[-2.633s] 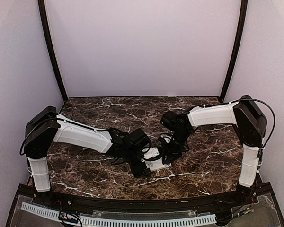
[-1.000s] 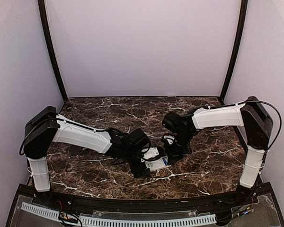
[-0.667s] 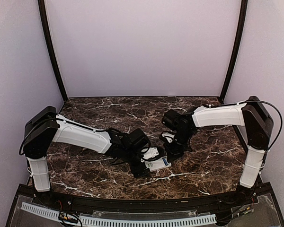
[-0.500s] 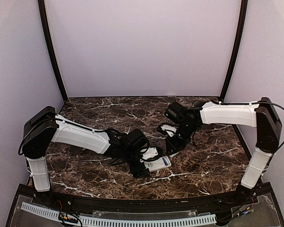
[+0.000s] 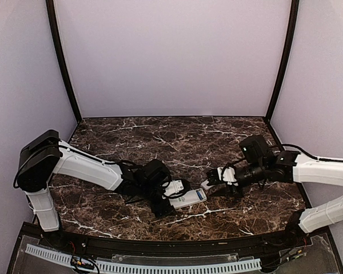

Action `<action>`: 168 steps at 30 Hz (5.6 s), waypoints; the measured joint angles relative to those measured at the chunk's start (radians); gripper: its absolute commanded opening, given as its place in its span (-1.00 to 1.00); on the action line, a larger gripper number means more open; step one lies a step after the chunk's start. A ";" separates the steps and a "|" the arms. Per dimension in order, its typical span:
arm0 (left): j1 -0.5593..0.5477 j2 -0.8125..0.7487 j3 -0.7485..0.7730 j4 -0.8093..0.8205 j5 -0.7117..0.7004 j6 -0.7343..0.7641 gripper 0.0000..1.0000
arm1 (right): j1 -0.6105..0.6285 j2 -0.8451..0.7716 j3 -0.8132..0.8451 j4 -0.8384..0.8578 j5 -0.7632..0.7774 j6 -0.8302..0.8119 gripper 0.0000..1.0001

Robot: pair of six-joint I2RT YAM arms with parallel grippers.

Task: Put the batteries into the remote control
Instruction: Place the battery in the battery compartment, then adjust the battery in the battery compartment.

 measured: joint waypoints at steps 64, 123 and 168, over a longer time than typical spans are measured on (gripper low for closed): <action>0.029 0.009 -0.042 0.131 0.064 0.016 0.29 | 0.058 0.425 0.030 0.146 0.223 -0.402 -0.84; 0.029 0.015 -0.034 0.130 0.071 0.017 0.39 | 0.060 0.306 0.208 0.037 0.380 0.687 -0.71; 0.029 0.016 -0.034 0.132 0.078 0.034 0.43 | 0.154 0.698 0.457 -0.324 0.520 1.368 -0.74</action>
